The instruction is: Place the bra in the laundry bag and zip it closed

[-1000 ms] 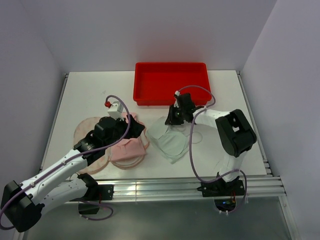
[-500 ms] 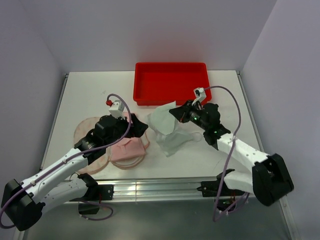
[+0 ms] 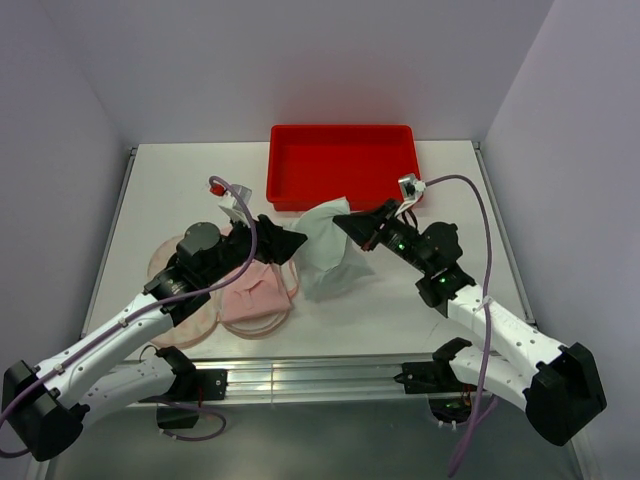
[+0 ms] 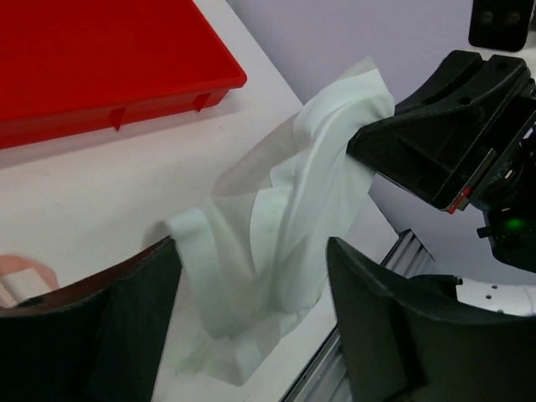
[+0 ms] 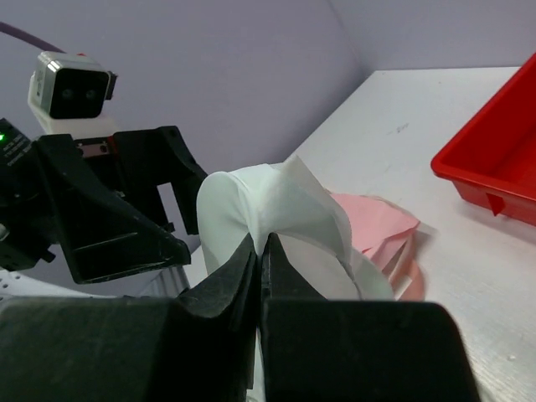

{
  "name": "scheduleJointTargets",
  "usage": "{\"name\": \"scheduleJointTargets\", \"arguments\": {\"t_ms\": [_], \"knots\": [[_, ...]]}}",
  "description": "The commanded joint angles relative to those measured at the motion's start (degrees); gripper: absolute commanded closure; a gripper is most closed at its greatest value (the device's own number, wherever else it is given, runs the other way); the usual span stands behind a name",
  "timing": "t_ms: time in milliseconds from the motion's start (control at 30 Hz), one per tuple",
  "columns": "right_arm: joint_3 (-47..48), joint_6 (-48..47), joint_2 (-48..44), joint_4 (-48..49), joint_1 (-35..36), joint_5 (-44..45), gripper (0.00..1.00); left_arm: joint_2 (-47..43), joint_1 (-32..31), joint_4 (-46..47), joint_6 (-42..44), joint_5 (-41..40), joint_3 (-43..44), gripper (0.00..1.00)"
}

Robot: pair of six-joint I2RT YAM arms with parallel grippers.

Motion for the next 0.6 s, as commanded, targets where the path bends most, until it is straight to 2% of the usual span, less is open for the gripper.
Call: {"name": "scheduleJointTargets", "arguments": {"t_ms": [0, 33, 67, 100, 200, 233, 300, 333, 433, 567], "knots": [[0.71, 0.52, -1.45, 3.06, 1.3, -0.62, 1.0, -0.04, -0.56, 4.98, 1.01, 3.6, 2.23, 0.28], [0.62, 0.61, -1.54, 2.97, 1.39, -0.44, 1.0, -0.04, -0.56, 5.25, 1.01, 3.86, 2.41, 0.47], [0.62, 0.69, -1.63, 2.88, 1.48, -0.53, 1.0, -0.13, -0.65, 5.51, 1.1, 4.13, 2.32, 0.57], [0.62, 0.87, -1.72, 2.88, 1.48, -0.62, 1.0, -0.39, -0.73, 5.86, 1.19, 4.39, 2.32, 0.71], [1.84, 0.26, -1.63, 0.35, 1.4, -1.15, 1.0, -1.26, -0.65, 5.26, 1.45, 3.69, 2.84, 0.99], [2.55, -0.53, -1.72, -1.15, 1.48, -1.15, 0.98, -1.62, -0.65, 4.38, 1.97, 3.86, 3.37, 1.0], [6.04, -5.35, -1.72, -8.69, 1.48, -1.93, 0.84, -2.76, -0.73, 3.85, 2.33, 5.0, 3.64, 1.0], [7.63, -9.81, -1.54, -11.77, 1.48, -2.72, 0.65, -3.11, -0.65, 3.5, 2.5, 5.88, 3.9, 1.0], [14.75, -15.98, -2.07, -26.27, 0.44, -1.76, 0.4, -4.34, -0.65, 2.27, 3.12, 7.2, 4.95, 1.0], [18.8, -20.04, -6.9, -33.93, -1.94, -0.01, 0.2, -7.06, -0.56, -0.9, 4.17, 7.38, 6.54, 1.0]]}}
